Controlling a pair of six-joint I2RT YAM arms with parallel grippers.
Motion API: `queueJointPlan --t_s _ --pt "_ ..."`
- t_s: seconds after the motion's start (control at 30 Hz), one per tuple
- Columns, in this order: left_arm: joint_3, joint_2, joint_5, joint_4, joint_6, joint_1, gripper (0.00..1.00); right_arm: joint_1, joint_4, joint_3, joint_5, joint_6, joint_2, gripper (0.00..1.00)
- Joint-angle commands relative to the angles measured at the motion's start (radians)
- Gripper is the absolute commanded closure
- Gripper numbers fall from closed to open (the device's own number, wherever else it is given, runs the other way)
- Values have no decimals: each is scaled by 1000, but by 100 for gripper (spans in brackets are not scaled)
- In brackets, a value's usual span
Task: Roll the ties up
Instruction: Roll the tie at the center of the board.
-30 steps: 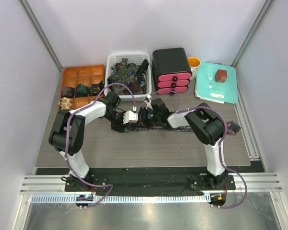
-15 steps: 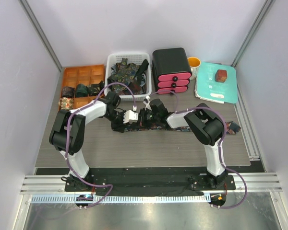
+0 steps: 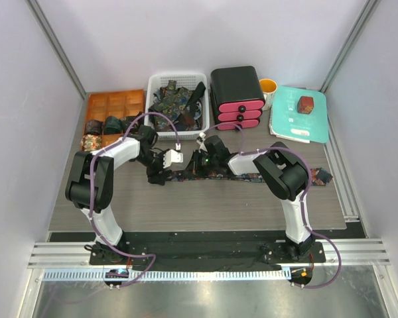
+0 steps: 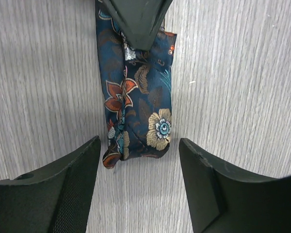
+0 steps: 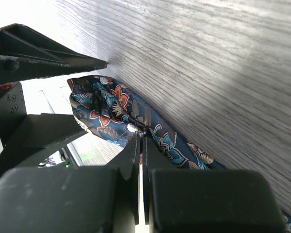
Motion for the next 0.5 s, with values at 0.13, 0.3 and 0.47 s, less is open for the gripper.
queueJointPlan --t_s 0.13,0.3,0.47 --pt "42 -17 36 -17 21 3 40 5 -50 46 39 -49 6 99" --pt "47 -26 51 -17 26 -2 41 5 -61 73 36 -54 -11 99" --pt "49 -11 35 -8 18 -14 37 5 -86 104 35 -74 -23 99"
